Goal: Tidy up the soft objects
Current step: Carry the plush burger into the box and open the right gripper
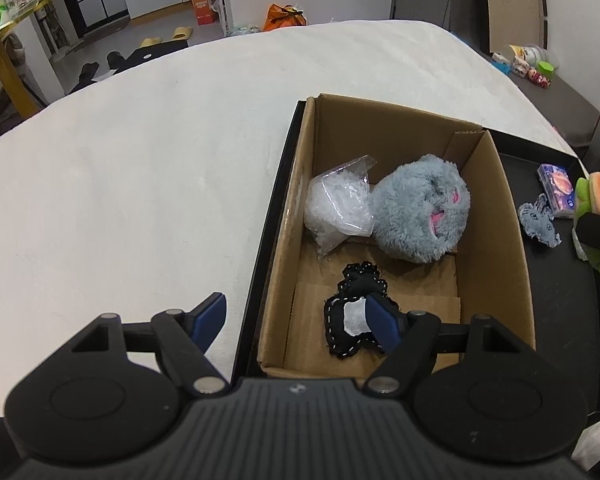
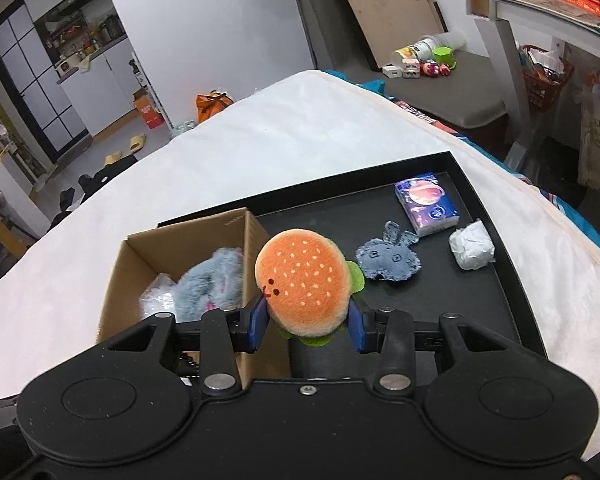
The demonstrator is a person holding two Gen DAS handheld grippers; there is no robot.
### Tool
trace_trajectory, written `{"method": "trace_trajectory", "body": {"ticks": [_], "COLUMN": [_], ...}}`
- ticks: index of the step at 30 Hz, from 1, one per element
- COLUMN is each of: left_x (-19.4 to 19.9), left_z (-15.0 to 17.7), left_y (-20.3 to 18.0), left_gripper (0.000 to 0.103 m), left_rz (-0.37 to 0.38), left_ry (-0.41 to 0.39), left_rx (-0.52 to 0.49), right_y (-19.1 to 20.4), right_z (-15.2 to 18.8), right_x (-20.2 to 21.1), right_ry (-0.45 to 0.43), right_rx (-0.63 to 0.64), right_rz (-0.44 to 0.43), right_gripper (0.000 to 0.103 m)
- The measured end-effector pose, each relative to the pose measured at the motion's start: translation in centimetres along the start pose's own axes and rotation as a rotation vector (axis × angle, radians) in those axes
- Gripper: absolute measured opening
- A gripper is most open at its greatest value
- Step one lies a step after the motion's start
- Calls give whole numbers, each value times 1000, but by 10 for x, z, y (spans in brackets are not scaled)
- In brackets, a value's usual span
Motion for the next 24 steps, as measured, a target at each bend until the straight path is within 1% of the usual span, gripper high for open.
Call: {"method": "trace_trajectory", "body": {"ticks": [5, 7, 11, 12, 17, 19, 20, 22, 23, 24], "left_x": [-2, -2, -3, -3, -6, -7, -7, -8, -9, -9], "left_z": [1, 2, 3, 4, 5, 6, 6, 7, 8, 8], "left_y": [1, 2, 4, 5, 8, 10, 10, 11, 12, 13], "left_gripper": [75, 72, 72, 70, 58, 50, 47, 36, 34, 30], "left_rz": [18, 26, 40, 43, 66, 74, 81, 92, 90, 87], "left_ry": [-2, -2, -6, -7, 0, 4, 5, 11, 12, 9], "left_rx": [6, 11, 24, 25, 47, 53, 55, 58, 62, 65], "right_y": [12, 17, 28, 31, 46, 53, 57, 62, 65, 67], "right_z": [0, 1, 3, 4, 6, 7, 8, 9, 10, 11], "right_x": [2, 3, 4, 4, 5, 4, 4, 3, 3, 2], "right_ry": [-4, -4, -4, -5, -6, -6, -5, -1, 2, 4], "right_rx": [21, 29, 54, 58, 86, 99, 107, 115, 117, 121], "right_rz": [-6, -8, -18, -22, -52, -62, -66, -71, -74, -77], "right_gripper": [40, 40, 40, 40, 40, 40, 40, 40, 40, 40]}}
Point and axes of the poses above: each gripper's, at about its wrist camera, not at the fingertips, and x roughly against the way its jaws point, y to its left, z to its underside, the point moved 6 cm from there along -x, roughly the way its jaws point, and after that the axes turned 3 degrees about -z, right-handed, at the moved point
